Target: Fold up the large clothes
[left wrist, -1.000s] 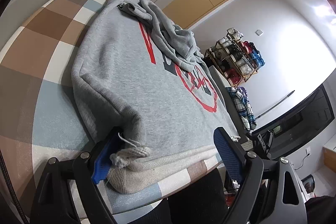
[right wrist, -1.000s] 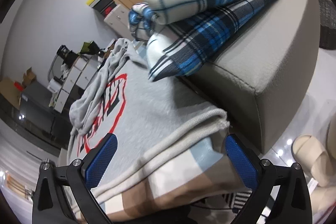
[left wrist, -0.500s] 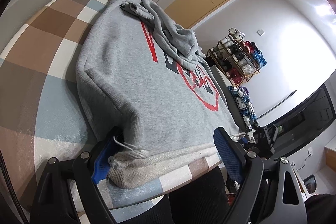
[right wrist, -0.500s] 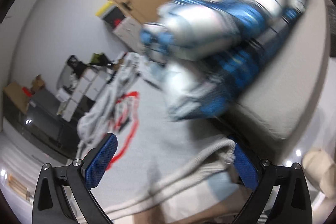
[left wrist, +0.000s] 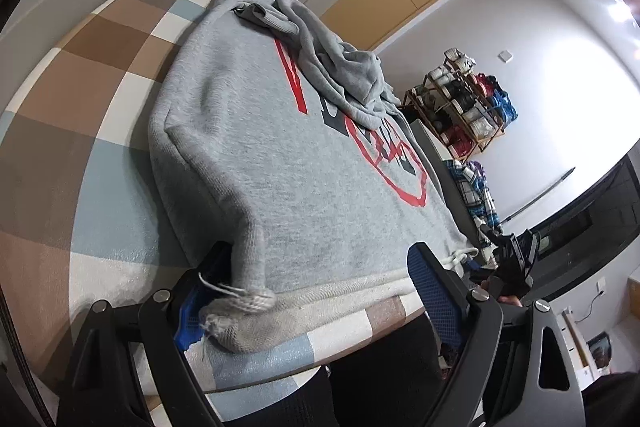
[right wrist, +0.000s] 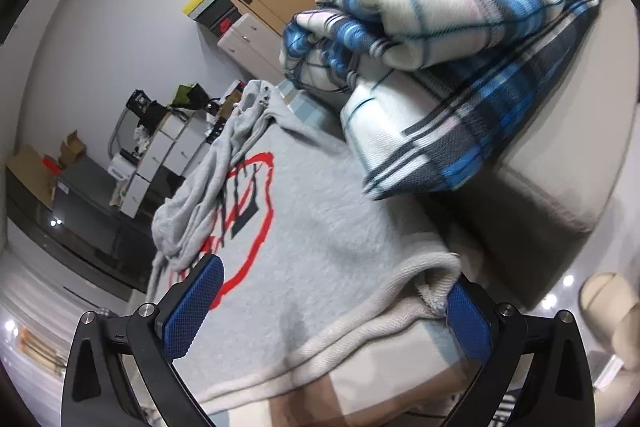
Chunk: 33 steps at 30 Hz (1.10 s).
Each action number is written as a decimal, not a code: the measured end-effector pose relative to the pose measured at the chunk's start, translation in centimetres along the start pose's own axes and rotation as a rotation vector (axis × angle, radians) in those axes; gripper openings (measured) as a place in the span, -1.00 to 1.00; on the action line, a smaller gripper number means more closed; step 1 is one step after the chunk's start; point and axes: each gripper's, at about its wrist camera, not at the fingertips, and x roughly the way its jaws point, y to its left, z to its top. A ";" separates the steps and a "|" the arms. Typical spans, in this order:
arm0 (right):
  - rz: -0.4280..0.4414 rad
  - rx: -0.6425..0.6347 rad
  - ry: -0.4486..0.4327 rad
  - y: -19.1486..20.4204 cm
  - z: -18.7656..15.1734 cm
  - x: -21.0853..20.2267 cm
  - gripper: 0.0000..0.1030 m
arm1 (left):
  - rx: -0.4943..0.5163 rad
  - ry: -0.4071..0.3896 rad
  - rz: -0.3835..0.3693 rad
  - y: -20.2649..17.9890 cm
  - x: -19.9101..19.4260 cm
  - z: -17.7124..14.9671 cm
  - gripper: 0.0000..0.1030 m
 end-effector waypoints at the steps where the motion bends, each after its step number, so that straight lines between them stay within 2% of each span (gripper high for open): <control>1: 0.042 0.007 0.016 0.1 0.0 0.3 1.00 | -0.016 -0.007 -0.012 0.2 -0.1 0.2 0.66; 4: 0.201 0.054 0.083 0.7 0.0 1.5 1.00 | -0.062 -0.006 -0.045 0.5 0.0 0.6 0.66; 5: 0.229 0.058 0.095 0.9 0.0 1.8 1.00 | -0.073 -0.005 -0.060 0.5 0.0 0.6 0.66; 11: 0.185 0.040 0.103 0.9 0.2 1.8 1.00 | -0.117 -0.016 -0.166 0.6 0.3 0.9 0.66; 16: 0.167 0.009 0.132 1.0 -0.2 1.6 1.00 | -0.222 -0.010 -0.322 2.0 0.3 1.5 0.66; 19: 0.118 -0.049 0.148 2.0 -0.4 2.0 1.00 | -0.279 -0.014 -0.365 2.7 -0.1 1.7 0.66; 21: 0.055 -0.119 0.154 3.3 -0.7 2.5 1.00 | -0.269 -0.005 -0.352 2.3 0.0 1.7 0.66; 24: -0.065 -0.268 0.161 5.7 -1.4 3.9 1.00 | -0.221 0.010 -0.289 1.2 0.2 1.6 0.66; 26: -0.108 -0.320 0.156 6.6 -1.8 4.7 1.00 | -0.188 0.018 -0.230 0.5 0.4 1.5 0.66; 30: -0.134 -0.307 0.136 6.6 -1.5 5.7 1.00 | -0.151 0.044 -0.071 -0.2 0.8 1.5 0.66; 32: -0.121 -0.261 0.125 6.1 -1.0 5.7 0.97 | -0.151 0.039 -0.033 0.0 0.6 1.4 0.66; 33: -0.121 -0.242 0.119 5.9 -0.8 5.6 0.79 | -0.159 0.037 -0.025 0.2 0.5 1.3 0.66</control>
